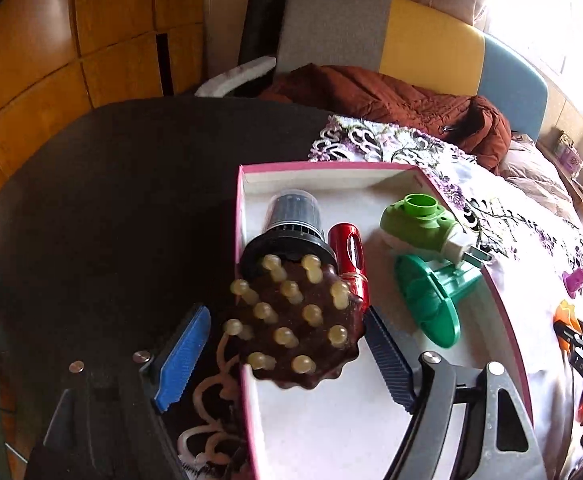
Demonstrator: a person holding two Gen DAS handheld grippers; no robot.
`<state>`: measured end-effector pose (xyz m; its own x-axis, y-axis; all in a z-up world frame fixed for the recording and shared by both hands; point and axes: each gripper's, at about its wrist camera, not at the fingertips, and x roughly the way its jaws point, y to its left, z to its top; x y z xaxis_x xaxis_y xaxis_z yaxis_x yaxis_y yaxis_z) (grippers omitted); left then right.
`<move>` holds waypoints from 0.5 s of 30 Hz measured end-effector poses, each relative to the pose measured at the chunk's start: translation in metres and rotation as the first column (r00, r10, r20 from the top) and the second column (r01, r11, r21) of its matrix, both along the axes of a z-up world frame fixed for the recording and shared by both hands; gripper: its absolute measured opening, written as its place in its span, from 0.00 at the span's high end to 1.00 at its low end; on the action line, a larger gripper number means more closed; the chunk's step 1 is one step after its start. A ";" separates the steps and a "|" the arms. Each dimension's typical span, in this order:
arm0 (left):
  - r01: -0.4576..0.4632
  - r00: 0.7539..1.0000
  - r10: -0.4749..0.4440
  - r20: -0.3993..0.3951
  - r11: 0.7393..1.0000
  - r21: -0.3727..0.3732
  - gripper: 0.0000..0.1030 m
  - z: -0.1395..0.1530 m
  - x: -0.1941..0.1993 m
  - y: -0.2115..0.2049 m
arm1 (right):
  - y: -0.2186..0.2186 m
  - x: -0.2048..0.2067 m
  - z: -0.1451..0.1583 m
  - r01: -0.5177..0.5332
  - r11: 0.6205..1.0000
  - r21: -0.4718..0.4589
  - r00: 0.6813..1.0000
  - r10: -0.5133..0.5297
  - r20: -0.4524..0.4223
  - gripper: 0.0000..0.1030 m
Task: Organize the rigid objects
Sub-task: 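Lower the brown spiky ball into the tray and open the left tool, then carry the orange clip into the tray and open the right tool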
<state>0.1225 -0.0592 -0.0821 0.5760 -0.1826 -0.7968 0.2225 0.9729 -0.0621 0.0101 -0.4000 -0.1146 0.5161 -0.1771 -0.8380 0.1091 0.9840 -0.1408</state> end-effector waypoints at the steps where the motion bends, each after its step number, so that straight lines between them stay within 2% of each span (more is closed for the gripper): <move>1: 0.004 1.000 -0.004 0.006 1.000 0.002 0.22 0.003 -0.004 0.001 | 0.001 0.000 0.000 -0.001 1.000 -0.005 1.000 0.001 -0.001 0.74; 5: 0.001 0.999 -0.001 0.033 1.000 -0.006 0.22 0.015 -0.024 0.007 | 0.004 0.001 0.000 -0.007 1.000 -0.029 1.000 0.007 -0.008 0.74; 8: 0.000 1.000 0.001 0.031 0.999 -0.037 0.22 0.021 -0.041 0.013 | 0.010 0.001 0.000 -0.014 0.997 -0.073 1.000 0.013 -0.013 0.74; 15: 0.006 1.000 -0.004 0.028 0.999 -0.048 0.22 0.029 -0.065 0.018 | 0.020 0.002 0.000 -0.038 0.987 -0.158 0.999 0.034 -0.029 0.74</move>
<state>0.0579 -0.0407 -0.0536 0.5972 -0.2232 -0.7704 0.2299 0.9678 -0.1022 0.0117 -0.3802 -0.1144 0.5031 -0.2903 -0.8140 0.0684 0.9523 -0.2973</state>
